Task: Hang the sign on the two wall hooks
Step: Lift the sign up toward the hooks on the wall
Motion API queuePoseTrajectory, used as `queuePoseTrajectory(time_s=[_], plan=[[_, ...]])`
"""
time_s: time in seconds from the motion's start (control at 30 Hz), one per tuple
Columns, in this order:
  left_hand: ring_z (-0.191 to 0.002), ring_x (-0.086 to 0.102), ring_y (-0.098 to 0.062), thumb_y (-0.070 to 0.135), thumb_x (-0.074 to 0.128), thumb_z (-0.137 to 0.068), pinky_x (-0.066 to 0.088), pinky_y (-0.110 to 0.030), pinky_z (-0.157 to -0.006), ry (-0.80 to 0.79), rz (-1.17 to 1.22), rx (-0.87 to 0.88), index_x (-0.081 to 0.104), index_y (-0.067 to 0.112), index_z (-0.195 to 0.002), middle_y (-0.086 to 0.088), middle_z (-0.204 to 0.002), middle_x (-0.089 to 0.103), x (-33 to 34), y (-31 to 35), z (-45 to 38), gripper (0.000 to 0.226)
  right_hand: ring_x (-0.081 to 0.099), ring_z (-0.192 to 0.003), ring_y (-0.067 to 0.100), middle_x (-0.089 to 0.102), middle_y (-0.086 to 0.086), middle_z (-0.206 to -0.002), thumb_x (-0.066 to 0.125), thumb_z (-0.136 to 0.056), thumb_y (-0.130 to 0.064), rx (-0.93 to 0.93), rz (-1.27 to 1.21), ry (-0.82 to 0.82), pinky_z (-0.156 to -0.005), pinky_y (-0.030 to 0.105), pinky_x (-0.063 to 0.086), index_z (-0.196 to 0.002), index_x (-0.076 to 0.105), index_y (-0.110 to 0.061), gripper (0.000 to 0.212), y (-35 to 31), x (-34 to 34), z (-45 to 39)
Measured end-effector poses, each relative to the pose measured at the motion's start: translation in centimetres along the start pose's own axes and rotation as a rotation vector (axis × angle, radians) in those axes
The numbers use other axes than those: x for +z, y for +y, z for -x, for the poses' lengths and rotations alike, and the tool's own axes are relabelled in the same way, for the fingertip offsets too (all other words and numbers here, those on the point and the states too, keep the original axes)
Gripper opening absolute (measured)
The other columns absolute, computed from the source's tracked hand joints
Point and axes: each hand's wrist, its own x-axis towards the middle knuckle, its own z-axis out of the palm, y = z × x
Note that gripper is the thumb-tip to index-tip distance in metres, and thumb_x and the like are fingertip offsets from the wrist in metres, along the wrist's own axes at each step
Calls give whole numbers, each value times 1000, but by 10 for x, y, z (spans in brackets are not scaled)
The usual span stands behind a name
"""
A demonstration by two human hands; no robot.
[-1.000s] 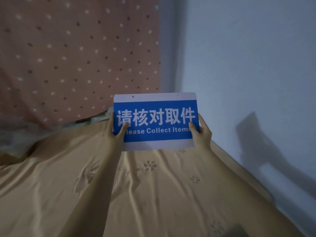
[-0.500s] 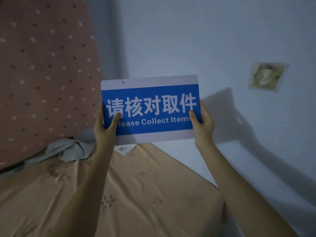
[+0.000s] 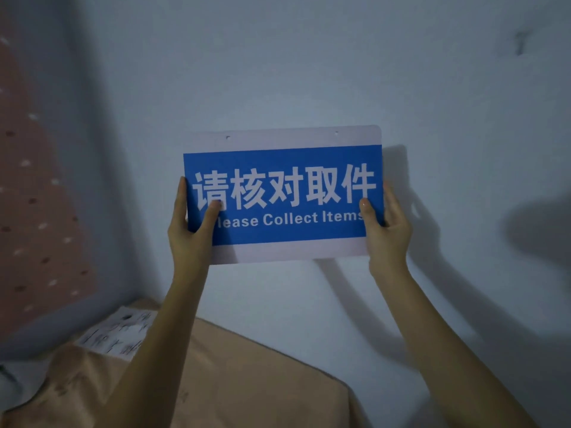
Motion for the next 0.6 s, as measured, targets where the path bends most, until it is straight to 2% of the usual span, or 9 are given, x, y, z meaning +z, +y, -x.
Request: queuePoseTrajectory(time_s=[0.1,0.17,0.27,0.37,0.47,0.53,0.6], plan=[[-110,58,-7,26,59,-91,53,-13,-80,-52,60,19,30,32,-148,15,-127,51,33,3,-5,64,68,-90,-7,66,-14,-112,61,-91,-13,-65,42,54,-69,11,53,-132,54,-23,43,-14,-24,-12],[-111,58,-8,26,59,-91,53,-19,-86,-90,95,31,30,33,-147,15,-126,52,55,6,-5,64,68,-96,-3,67,-12,-116,61,-91,-14,-96,65,103,-73,15,55,-133,54,-24,44,-24,-40,-20],[-104,60,-1,25,60,-90,54,-12,-79,-139,160,39,31,32,-147,17,-122,54,87,15,-3,64,67,-105,4,66,-12,-120,61,-91,-17,-143,126,158,-82,22,57,-133,53,-31,45,-41,-64,-33],[-101,61,0,26,60,-90,54,-8,-75,-188,232,43,32,33,-147,17,-121,55,120,25,-2,64,68,-98,-2,68,-20,-108,62,-90,-17,-188,177,235,-79,21,58,-129,56,-37,45,-57,-86,-44],[-97,61,6,26,61,-89,52,-6,-74,-246,305,48,33,34,-146,24,-116,56,154,37,4,64,67,-107,10,69,-10,-117,65,-88,-17,-245,215,304,-88,35,56,-118,58,-47,43,-72,-115,-52],[-91,62,15,25,61,-89,51,-4,-71,-279,354,54,34,36,-146,34,-111,53,178,46,10,64,67,-108,13,68,-4,-121,66,-88,-18,-280,231,343,-87,32,57,-116,55,-51,45,-85,-134,-59],[-89,60,21,25,61,-89,49,-2,-69,-307,406,47,35,37,-145,37,-111,51,201,53,17,63,70,-95,4,71,-8,-111,65,-88,-17,-308,255,370,-74,19,58,-120,53,-47,46,-97,-156,-65]])
